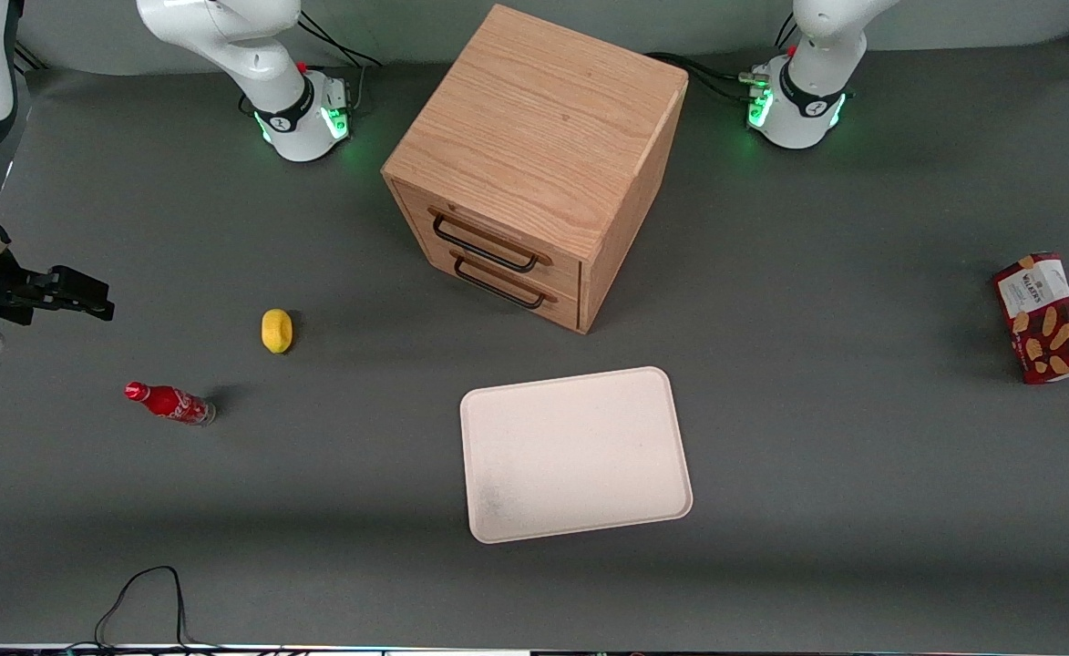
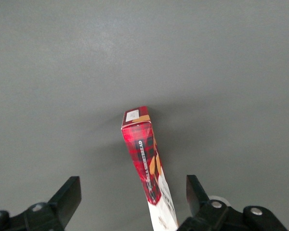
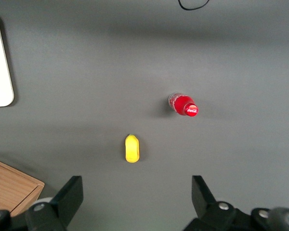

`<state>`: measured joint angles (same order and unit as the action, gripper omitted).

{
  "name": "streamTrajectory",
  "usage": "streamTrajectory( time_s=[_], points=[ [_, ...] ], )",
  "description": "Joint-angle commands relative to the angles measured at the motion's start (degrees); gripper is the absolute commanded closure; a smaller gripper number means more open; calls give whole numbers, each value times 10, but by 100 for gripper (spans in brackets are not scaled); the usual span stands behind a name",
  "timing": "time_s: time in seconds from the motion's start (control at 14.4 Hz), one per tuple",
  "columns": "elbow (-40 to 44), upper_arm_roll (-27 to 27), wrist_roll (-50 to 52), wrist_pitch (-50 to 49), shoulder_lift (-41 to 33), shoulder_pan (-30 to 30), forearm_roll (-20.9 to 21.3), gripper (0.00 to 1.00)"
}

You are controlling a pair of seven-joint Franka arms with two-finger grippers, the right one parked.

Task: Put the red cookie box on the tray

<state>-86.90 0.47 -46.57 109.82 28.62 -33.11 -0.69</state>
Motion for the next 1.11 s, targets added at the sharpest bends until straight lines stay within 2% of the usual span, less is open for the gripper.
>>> streamTrajectory(
  time_s=[0.0,0.42,0.63,1.04],
  points=[
    [-80,-3,5,69,-23,-13,-22,2],
    [-194,-3,5,186,-31,-16,-54,2],
    [-243,-3,3,252,-32,-24,-55,2],
    [-261,-3,1,268,-33,-27,-54,2]
  ],
)
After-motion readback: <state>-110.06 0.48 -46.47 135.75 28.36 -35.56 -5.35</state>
